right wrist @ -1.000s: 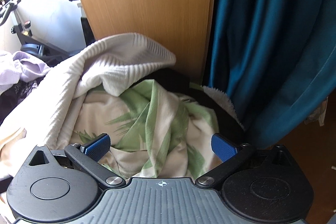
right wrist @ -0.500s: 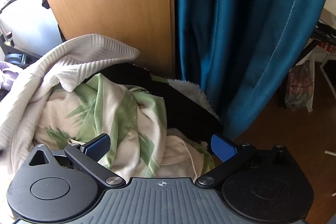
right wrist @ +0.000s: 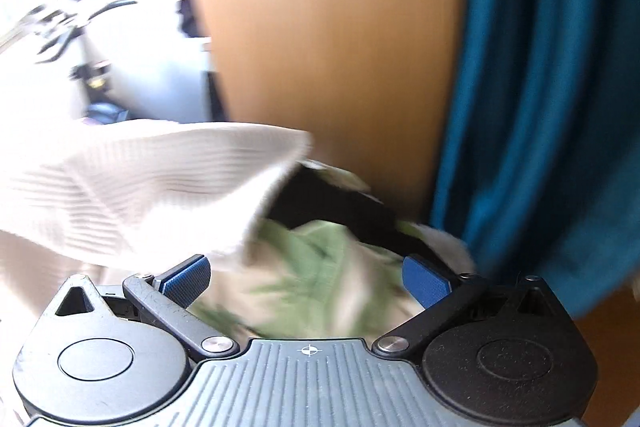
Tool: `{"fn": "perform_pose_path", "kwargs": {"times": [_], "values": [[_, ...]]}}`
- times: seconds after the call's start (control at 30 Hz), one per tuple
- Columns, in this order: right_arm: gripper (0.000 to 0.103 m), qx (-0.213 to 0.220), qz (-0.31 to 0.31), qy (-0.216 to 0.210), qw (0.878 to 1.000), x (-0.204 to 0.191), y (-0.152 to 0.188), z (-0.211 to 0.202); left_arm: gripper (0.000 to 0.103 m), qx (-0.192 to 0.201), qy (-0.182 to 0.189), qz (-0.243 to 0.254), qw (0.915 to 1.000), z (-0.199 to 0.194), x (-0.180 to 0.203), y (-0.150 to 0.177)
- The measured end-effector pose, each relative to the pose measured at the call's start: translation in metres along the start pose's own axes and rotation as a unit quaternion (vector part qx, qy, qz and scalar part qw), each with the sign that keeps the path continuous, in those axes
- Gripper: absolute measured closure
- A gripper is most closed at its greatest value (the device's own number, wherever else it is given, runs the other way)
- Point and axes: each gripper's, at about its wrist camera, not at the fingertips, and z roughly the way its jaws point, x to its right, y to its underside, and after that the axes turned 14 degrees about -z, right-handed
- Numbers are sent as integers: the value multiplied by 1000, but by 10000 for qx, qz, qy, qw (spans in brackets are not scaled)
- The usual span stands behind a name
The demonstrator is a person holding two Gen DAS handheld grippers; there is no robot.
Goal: Fold clothes
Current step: 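Close the left gripper on the white textured top while the right tool approaches it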
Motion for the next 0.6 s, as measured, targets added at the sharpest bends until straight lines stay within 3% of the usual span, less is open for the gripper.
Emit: {"fn": "perform_pose_path", "kwargs": {"times": [0.13,0.53,0.6], "values": [[1,85,-631,-293,9975,-28,-10,6,92,100,-71,-97,9999,-5,-7,0],[1,402,-2226,-251,9738,-97,-20,26,92,54,-151,-313,9994,-18,-27,9],[7,425,-2305,-329,9716,-102,-20,29,92,51,-236,-457,9987,-18,-34,10]]}}
